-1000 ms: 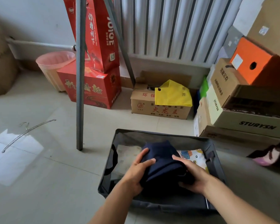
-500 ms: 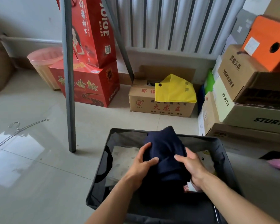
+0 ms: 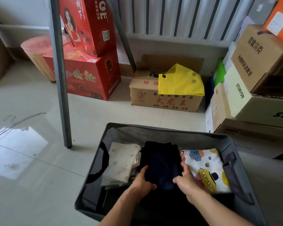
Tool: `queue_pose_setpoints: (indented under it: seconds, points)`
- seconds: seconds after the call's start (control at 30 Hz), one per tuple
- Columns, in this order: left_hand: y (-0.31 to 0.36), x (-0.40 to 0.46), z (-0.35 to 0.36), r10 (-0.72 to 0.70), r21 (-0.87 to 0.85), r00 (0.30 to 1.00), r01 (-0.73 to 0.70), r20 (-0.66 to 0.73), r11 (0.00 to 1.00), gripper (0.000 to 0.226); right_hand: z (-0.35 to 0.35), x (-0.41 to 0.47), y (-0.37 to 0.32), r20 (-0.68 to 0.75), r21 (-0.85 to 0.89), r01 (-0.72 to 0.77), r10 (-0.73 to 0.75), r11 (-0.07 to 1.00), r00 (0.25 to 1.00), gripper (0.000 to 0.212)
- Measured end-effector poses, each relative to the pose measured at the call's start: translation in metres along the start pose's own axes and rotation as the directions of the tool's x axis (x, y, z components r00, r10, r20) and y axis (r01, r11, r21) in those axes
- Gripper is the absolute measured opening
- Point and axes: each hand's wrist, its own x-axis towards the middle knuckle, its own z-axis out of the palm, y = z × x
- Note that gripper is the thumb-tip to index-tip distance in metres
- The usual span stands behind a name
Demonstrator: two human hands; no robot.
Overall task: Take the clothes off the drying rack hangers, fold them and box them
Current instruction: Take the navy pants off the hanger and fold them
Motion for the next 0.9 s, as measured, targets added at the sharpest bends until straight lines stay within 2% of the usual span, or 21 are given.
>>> queue_pose_setpoints:
  seconds: [0.1,0.17,0.2,0.27,0.3,0.37,0.43,0.5,0.6,0.7,0.9]
  points:
    - [-0.002,-0.002,-0.001,0.030,0.172,1.000,-0.031,0.008,0.985,0.095,0.001,-0.005,-0.003,-0.001,-0.126,0.030,-0.030,0.992,1.000,0.079]
    - [-0.004,-0.006,-0.002,0.031,0.238,0.999,-0.033,0.015,0.971,0.096,0.002,-0.011,-0.005,-0.021,-0.328,0.043,-0.053,0.944,0.998,0.079]
    - [-0.005,-0.007,-0.003,0.026,0.260,1.000,-0.029,0.014,0.965,0.096,0.001,-0.015,-0.007,-0.034,-0.481,0.052,-0.078,0.875,0.996,0.080]
    - [-0.005,-0.010,-0.002,0.011,0.261,1.000,-0.017,0.027,0.965,0.095,0.000,-0.023,-0.011,-0.076,-0.701,0.047,-0.141,0.712,0.987,0.080]
    - [-0.003,-0.012,-0.002,-0.009,0.227,0.999,0.001,0.035,0.974,0.094,-0.002,-0.027,-0.014,-0.097,-0.741,0.040,-0.166,0.670,0.981,0.080]
    - [0.004,-0.016,-0.001,-0.053,0.134,0.998,0.049,0.030,0.990,0.086,-0.004,-0.030,-0.018,-0.122,-0.750,0.058,-0.224,0.659,0.967,0.078]
    - [0.015,-0.022,-0.001,-0.064,0.038,0.998,0.065,-0.026,0.997,0.078,-0.007,-0.033,-0.024,-0.131,-0.679,0.093,-0.244,0.728,0.961,0.074]
    - [0.029,-0.037,-0.003,-0.066,-0.116,0.995,0.057,-0.080,0.992,0.071,-0.007,-0.040,-0.035,-0.125,-0.538,0.121,-0.221,0.834,0.967,0.066]
    - [0.055,-0.074,-0.007,-0.086,-0.437,0.995,0.057,-0.045,0.898,0.054,0.002,-0.059,-0.056,-0.086,-0.326,0.148,-0.185,0.934,0.979,0.056]
    - [0.073,-0.113,-0.012,-0.110,-0.650,0.994,0.075,-0.014,0.757,0.045,0.013,-0.085,-0.069,-0.068,-0.169,0.141,-0.154,0.975,0.986,0.046]
    - [0.099,-0.180,-0.026,-0.121,-0.823,0.992,0.044,-0.031,0.566,0.026,0.023,-0.159,-0.106,0.014,0.151,0.073,-0.076,0.986,0.997,0.028]
